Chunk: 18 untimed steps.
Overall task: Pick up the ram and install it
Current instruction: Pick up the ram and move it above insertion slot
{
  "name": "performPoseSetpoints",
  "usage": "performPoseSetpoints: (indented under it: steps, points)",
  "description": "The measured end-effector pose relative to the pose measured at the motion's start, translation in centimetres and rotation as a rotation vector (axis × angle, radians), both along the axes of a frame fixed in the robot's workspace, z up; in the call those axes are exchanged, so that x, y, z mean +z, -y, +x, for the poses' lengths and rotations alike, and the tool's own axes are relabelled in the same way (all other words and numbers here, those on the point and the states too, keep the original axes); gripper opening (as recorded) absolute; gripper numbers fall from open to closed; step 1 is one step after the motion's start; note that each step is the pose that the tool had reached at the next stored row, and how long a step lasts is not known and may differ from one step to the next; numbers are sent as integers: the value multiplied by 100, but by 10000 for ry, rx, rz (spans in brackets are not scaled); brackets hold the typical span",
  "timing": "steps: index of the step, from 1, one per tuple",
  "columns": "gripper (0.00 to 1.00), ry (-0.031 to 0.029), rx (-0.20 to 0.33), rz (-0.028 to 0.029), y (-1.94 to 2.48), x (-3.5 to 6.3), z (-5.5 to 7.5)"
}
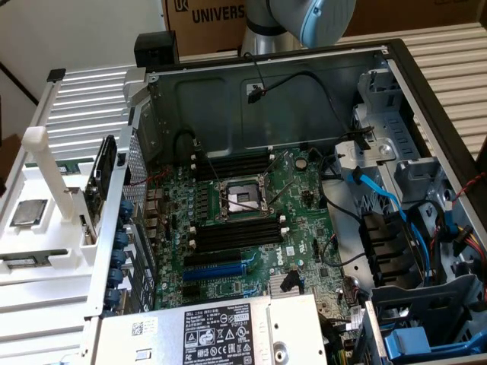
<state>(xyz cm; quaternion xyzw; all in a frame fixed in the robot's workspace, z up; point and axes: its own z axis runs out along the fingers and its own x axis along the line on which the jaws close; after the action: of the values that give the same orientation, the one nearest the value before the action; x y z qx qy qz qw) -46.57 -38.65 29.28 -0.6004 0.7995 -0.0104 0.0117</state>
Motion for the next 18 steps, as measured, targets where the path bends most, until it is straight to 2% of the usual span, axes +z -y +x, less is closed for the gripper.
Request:
performPoseSetpoints:
  steps: [2, 4, 9, 12, 15, 18]
  points:
    - [10, 63, 289, 3, 1, -15, 1]
    - [10, 85, 528, 4, 7, -32, 0]
    - [10, 91, 650, 5, 29, -61, 0]
    - [10, 91, 651, 4, 42, -133, 0]
    - [10, 92, 770, 25, 119, -238, -5]
    - [10, 90, 1053, 27, 131, -262, -7]
